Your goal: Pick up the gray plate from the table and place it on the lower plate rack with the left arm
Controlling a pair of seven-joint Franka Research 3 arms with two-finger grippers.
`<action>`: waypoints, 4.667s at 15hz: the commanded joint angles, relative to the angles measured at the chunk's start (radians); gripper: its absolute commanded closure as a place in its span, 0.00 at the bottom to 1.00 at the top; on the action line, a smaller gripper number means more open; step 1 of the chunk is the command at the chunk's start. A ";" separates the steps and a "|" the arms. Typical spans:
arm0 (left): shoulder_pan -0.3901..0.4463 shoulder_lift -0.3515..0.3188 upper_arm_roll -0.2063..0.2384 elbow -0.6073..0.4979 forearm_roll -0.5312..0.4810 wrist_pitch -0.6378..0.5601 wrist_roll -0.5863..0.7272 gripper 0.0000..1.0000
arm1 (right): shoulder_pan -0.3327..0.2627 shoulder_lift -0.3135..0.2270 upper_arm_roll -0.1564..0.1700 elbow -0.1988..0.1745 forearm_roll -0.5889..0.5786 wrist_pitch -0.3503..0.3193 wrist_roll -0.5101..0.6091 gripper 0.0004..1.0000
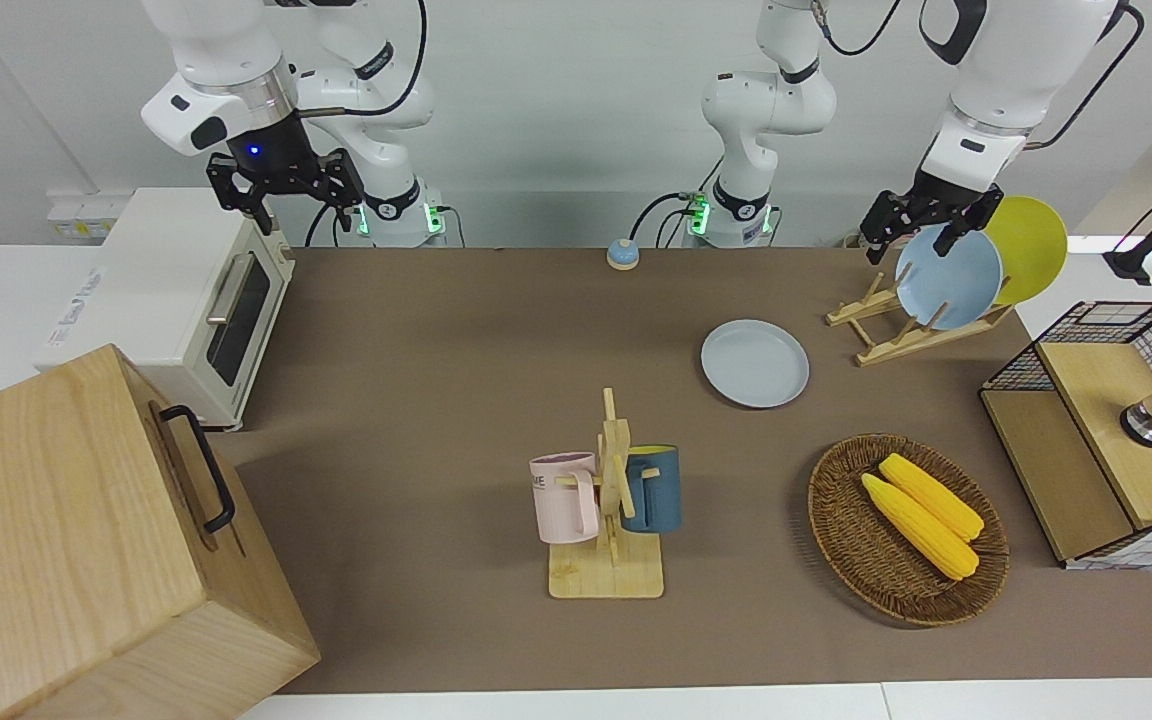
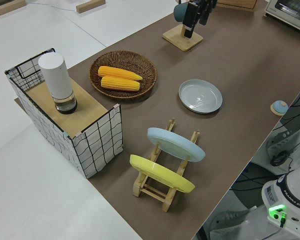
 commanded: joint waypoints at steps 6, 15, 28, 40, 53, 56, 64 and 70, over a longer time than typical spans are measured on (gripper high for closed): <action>0.005 0.002 0.003 -0.015 -0.014 0.004 0.007 0.01 | -0.025 -0.005 0.019 0.005 0.022 -0.015 0.009 0.01; 0.002 -0.009 0.003 -0.231 -0.029 0.159 0.006 0.01 | -0.025 -0.005 0.019 0.005 0.022 -0.015 0.009 0.01; 0.004 0.037 0.004 -0.685 -0.074 0.664 -0.009 0.01 | -0.025 -0.005 0.019 0.005 0.022 -0.015 0.009 0.01; 0.007 0.086 0.004 -0.738 -0.083 0.730 -0.042 0.87 | -0.025 -0.005 0.019 0.005 0.022 -0.015 0.009 0.01; 0.007 0.088 0.004 -0.738 -0.083 0.713 -0.035 1.00 | -0.025 -0.005 0.019 0.005 0.022 -0.015 0.009 0.01; 0.009 0.076 0.006 -0.728 -0.078 0.661 -0.023 1.00 | -0.025 -0.005 0.019 0.005 0.022 -0.015 0.009 0.01; 0.007 0.040 0.021 -0.546 -0.066 0.321 -0.020 1.00 | -0.025 -0.005 0.019 0.005 0.022 -0.015 0.009 0.01; 0.007 0.030 0.041 -0.353 -0.022 0.043 -0.023 1.00 | -0.025 -0.005 0.019 0.005 0.022 -0.015 0.009 0.01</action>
